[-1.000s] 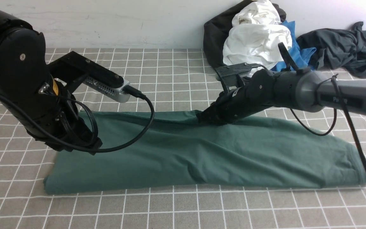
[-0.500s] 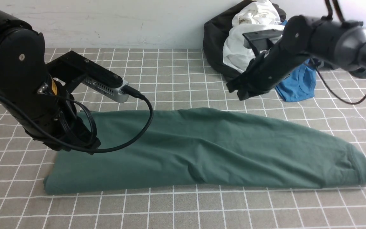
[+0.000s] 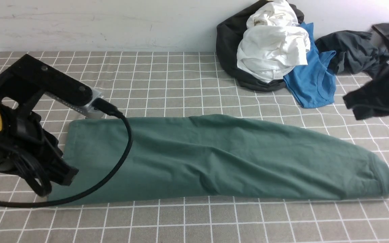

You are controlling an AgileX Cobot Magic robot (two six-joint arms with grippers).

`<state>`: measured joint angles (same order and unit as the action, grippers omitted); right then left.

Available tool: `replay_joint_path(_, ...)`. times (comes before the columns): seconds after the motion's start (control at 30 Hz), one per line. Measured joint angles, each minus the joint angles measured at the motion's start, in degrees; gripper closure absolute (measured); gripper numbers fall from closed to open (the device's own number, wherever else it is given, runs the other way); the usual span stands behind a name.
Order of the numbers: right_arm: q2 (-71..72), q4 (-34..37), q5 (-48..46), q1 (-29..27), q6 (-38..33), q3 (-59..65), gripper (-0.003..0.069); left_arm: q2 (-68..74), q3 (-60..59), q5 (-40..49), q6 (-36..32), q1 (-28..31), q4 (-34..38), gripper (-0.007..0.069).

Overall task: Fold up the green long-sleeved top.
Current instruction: Use the right arm to clamp the right edge of the fabric

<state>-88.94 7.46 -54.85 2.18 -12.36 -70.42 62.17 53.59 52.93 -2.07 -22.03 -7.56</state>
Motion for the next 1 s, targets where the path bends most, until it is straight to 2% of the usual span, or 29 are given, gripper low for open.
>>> replay_joint_path(0.1,-0.9,-0.1,1.3,-2.8,0.0,2.2,0.0648,-0.9,-0.8,-1.0,0.0,0.0,0.1,0.0546)
replay_joint_path(0.13,-2.5,0.0,1.7,-4.8,0.0,3.1,0.0620,-1.0,-1.1,-1.5,0.0,0.0,0.1,0.0546)
replay_joint_path(0.3,-8.7,0.0,2.4,-8.7,0.0,3.5,0.0430,-1.0,-1.1,-2.1,0.0,0.0,0.1,0.0546)
replay_joint_path(0.33,-8.7,0.0,2.5,-8.7,0.0,3.5,0.0419,-1.0,-1.1,-2.1,0.0,0.0,0.1,0.0546)
replay_joint_path(0.47,-14.7,-1.1,5.5,-9.4,0.6,3.5,0.0178,-1.0,-1.1,-2.1,-0.1,0.0,0.1,0.0546)
replay_joint_path(0.5,-14.9,-1.1,5.6,-9.4,0.7,3.5,0.0160,-1.0,-1.1,-2.1,-0.1,0.0,0.1,0.0546)
replay_joint_path(0.53,-17.1,-1.1,6.7,-9.4,1.6,3.5,0.0098,-1.0,-1.1,-2.1,-0.2,0.0,0.1,0.0546)
replay_joint_path(0.67,-21.3,-1.1,9.0,-9.4,3.6,3.5,0.0036,-1.0,-1.1,-2.1,-0.3,0.0,0.1,0.0546)
replay_joint_path(0.8,-21.9,-1.0,9.6,-9.4,4.3,3.3,0.0057,-1.0,-1.1,-2.1,-0.4,0.0,0.1,0.0546)
replay_joint_path(0.9,-21.9,-0.6,9.0,-9.4,4.3,3.1,0.0152,-1.0,-1.1,-2.1,-0.4,0.0,0.1,0.0546)
replay_joint_path(0.93,-21.9,-0.6,8.8,-9.4,4.3,3.1,0.0160,-1.0,-1.1,-2.1,-0.4,0.0,0.1,0.0546)
replay_joint_path(1.0,-21.7,-0.6,7.8,-9.1,3.9,2.7,0.0284,-1.0,-1.1,-2.1,-0.4,0.0,0.1,0.0546)
